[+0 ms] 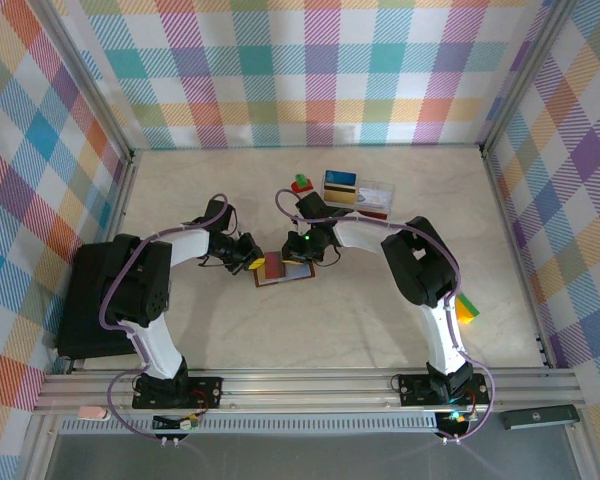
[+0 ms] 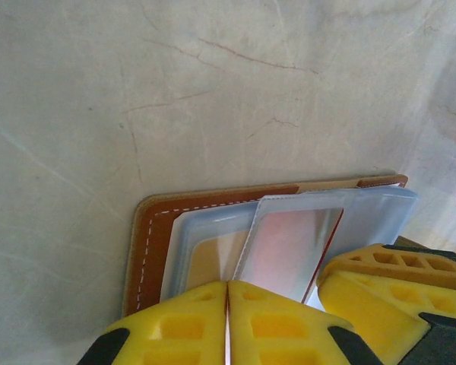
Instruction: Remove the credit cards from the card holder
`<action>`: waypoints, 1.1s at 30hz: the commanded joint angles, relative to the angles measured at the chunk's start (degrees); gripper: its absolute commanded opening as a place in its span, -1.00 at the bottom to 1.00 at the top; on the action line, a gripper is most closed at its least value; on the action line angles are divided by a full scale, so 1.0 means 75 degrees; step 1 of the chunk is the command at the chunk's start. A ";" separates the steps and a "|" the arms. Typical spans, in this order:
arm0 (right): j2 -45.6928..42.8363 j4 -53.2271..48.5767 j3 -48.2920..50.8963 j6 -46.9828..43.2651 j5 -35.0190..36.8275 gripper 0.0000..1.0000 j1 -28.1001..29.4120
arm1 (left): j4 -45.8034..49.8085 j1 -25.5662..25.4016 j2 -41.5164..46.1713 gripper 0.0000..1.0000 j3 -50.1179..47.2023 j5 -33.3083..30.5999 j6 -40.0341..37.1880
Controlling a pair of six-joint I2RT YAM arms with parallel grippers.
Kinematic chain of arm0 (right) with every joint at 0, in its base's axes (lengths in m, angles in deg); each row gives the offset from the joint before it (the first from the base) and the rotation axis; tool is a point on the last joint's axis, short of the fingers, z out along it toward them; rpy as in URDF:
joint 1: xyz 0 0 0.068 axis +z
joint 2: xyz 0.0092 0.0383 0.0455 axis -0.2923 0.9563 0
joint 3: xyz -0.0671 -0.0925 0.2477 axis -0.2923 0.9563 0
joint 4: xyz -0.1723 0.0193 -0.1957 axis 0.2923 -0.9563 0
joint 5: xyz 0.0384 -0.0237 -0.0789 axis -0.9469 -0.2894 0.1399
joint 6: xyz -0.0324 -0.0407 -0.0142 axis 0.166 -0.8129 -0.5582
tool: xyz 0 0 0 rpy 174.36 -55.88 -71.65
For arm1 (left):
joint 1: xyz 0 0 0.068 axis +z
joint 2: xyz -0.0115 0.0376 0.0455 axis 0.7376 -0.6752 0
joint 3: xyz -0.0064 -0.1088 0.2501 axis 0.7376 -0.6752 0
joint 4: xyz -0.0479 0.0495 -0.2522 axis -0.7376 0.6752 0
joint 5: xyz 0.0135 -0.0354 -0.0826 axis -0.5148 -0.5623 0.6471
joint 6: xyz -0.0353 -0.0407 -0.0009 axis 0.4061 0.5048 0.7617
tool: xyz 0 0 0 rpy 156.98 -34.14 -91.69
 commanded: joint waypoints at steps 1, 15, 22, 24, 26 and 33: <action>0.0183 0.0164 -0.0160 0.0139 -0.0246 -0.71 -0.0006 | 0.0471 -0.0099 -0.0092 -0.82 -0.0117 -0.0292 -0.0143; 0.0292 0.0260 -0.0126 0.0154 -0.0529 -0.75 -0.0024 | 0.0446 -0.0103 -0.0115 -0.85 -0.0154 -0.0287 -0.0157; 0.0279 0.0274 -0.0086 0.0174 -0.0564 -0.75 -0.0021 | 0.0433 -0.0108 -0.0104 -0.85 -0.0189 -0.0294 -0.0155; 0.0117 0.0062 -0.0064 0.0107 -0.0089 -0.74 -0.0020 | 0.0449 -0.0099 -0.0104 -0.85 -0.0188 -0.0318 -0.0155; -0.0078 -0.0157 -0.0027 0.0008 0.0421 -0.73 -0.0021 | 0.0473 -0.0099 -0.0096 -0.85 -0.0189 -0.0357 -0.0152; -0.0349 0.0285 0.0249 -0.0125 -0.0088 -0.71 -0.0021 | 0.0505 -0.0099 -0.0077 -0.85 -0.0198 -0.0392 -0.0170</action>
